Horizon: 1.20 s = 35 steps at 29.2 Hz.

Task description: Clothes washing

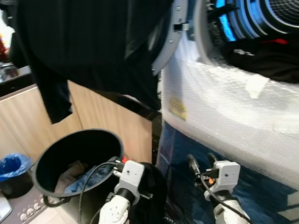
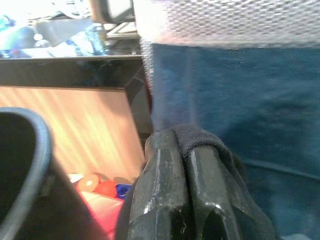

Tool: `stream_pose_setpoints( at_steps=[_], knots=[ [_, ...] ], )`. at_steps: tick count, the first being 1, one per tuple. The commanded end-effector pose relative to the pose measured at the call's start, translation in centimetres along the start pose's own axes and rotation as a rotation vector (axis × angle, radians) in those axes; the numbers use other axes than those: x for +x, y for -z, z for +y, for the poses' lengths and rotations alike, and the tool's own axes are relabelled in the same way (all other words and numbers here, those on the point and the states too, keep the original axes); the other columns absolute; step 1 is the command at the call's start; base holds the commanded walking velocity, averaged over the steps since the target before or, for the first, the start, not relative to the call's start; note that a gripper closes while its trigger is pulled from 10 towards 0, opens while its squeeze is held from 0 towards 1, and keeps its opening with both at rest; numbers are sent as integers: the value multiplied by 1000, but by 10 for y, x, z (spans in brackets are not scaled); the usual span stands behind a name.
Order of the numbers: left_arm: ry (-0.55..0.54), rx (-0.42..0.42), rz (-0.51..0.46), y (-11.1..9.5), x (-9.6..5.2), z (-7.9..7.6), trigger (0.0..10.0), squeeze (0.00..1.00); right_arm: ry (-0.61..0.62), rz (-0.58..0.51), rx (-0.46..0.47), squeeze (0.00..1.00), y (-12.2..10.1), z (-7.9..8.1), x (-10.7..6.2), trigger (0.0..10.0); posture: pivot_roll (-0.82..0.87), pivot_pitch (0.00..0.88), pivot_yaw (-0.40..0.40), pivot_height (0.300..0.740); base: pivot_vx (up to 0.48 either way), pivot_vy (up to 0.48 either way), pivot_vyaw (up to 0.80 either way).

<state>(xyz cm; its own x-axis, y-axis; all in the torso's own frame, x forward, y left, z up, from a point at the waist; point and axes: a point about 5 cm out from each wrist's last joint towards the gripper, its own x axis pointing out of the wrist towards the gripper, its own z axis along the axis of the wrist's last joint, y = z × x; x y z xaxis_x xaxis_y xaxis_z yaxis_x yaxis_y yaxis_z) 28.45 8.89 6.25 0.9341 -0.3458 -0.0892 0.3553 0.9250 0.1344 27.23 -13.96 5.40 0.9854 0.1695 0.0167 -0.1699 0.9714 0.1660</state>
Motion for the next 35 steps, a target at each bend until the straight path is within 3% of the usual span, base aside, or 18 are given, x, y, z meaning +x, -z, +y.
stream_pose_setpoints(
  at_steps=[1, 13, 35],
  knots=[
    [-1, -5, -39, -7, 1, 1, 10000, 0, 2, -9, 10, 0, 0, 2, 0, 10000, -34, 0, -18, 740, 0, 0, 0],
    [2, -8, -34, -6, 0, 0, 10000, 0, 7, -7, 12, 0, 0, 1, -2, 10000, -31, 0, -19, 740, 0, 0, 0],
    [9, -18, -26, -4, -2, -1, 10000, 0, 13, -4, 14, 0, 1, 1, -3, 10000, -34, 0, -18, 740, 0, -281, 0]
  ],
)
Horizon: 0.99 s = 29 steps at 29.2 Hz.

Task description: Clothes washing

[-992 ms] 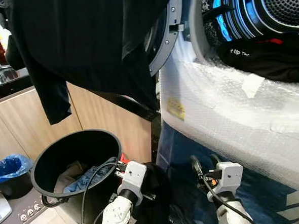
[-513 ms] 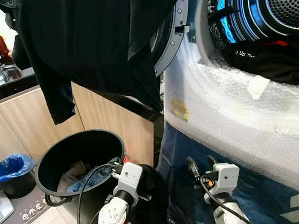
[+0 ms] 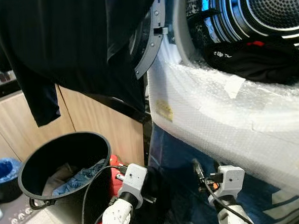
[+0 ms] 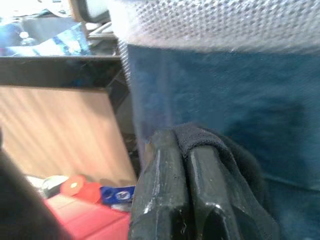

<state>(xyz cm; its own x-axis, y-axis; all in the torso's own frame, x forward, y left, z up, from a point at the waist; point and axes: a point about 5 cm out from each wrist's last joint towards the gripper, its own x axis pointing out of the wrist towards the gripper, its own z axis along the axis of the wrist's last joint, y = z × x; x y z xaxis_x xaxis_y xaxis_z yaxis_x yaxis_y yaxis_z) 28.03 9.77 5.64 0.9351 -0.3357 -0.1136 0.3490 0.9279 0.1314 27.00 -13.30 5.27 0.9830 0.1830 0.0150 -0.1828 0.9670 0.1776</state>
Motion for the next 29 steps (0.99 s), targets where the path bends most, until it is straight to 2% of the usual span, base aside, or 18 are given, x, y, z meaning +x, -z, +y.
stream_pose_setpoints(
  at_steps=[1, 4, 7, 17, 29],
  knots=[
    [16, -15, -52, -12, 4, -7, 10000, 0, 26, -9, 2, 0, -2, -6, -2, 10000, -35, 0, -18, 740, 0, -315, 0],
    [18, -16, -62, -13, 4, -7, 10000, 0, 27, -10, 3, 0, -2, -6, -2, 10000, -34, 0, -17, 740, 0, -307, 0],
    [8, -54, -84, -15, 3, -8, 10000, 0, 26, -10, 3, 0, -2, -6, -2, 10000, -35, 0, -17, 740, 0, 0, 0],
    [-9, -8, -71, -15, 4, -7, 10000, 0, 29, -10, 7, 0, -2, -6, -2, 10000, -36, 0, -14, 740, 0, 0, 0],
    [-35, -14, -61, -14, 4, -4, 10000, 0, 41, -16, 10, 0, -3, -8, -2, 10000, -38, 0, -6, 740, 0, 0, 0]
  ],
)
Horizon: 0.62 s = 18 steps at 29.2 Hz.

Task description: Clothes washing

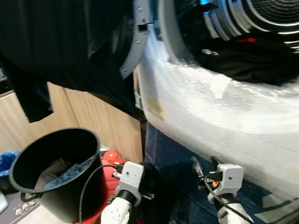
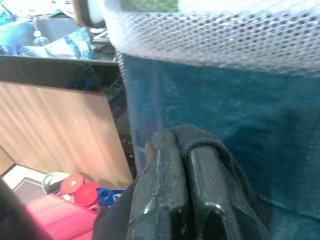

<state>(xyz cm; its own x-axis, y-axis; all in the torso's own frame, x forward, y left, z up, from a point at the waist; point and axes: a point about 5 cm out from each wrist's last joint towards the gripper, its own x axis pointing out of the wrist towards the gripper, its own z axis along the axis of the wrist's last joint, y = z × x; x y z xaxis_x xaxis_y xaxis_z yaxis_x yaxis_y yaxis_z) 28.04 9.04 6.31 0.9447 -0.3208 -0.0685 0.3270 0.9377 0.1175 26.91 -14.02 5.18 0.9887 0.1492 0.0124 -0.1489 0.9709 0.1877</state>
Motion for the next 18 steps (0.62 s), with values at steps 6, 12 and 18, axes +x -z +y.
stream_pose_setpoints(
  at_steps=[6, 12, 18],
  knots=[
    [-16, 14, -17, -6, 3, 1, 10000, 0, 7, -13, -4, 0, -3, -3, 0, 10000, -37, 0, -5, 740, 0, 0, 0],
    [-15, -10, -33, -9, 4, 1, 10000, 0, 10, -19, -4, 0, -4, -6, 0, 10000, -37, 0, -4, 740, 0, 0, 0],
    [-33, 20, -22, -7, 4, 3, 10000, 0, 9, -20, -9, 0, -4, -8, 0, 10000, -36, 0, -4, 740, 0, 0, 0]
  ],
)
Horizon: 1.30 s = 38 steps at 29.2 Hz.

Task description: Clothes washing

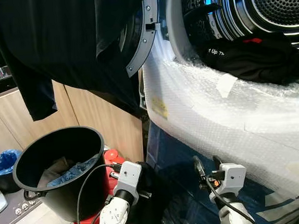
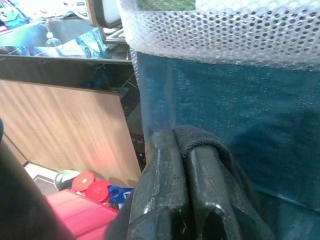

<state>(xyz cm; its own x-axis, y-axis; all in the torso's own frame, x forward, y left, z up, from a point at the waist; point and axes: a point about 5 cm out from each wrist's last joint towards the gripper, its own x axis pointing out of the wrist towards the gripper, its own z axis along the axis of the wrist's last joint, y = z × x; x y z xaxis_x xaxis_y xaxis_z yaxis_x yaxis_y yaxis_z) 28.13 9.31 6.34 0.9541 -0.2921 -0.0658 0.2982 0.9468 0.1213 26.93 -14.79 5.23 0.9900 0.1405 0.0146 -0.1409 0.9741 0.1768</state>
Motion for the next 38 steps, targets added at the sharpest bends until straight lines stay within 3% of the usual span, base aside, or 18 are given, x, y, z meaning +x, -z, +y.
stream_pose_setpoints(
  at_steps=[1, 17, 38],
  knots=[
    [-3, 18, -22, -7, 4, 0, 10000, 0, 1, -15, 0, 0, -2, 0, 1, 10000, -37, 0, -3, 740, 0, 0, 0],
    [-40, 69, -17, -1, -3, 11, 10000, 0, 3, -7, -30, 0, -2, -11, -3, 10000, -33, 0, -6, 740, 0, 0, 0],
    [-63, 63, 10, 8, -12, 19, 10000, 0, 18, 14, -56, 0, 2, -23, -15, 10000, -32, 0, -5, 740, 0, 0, 0]
  ],
)
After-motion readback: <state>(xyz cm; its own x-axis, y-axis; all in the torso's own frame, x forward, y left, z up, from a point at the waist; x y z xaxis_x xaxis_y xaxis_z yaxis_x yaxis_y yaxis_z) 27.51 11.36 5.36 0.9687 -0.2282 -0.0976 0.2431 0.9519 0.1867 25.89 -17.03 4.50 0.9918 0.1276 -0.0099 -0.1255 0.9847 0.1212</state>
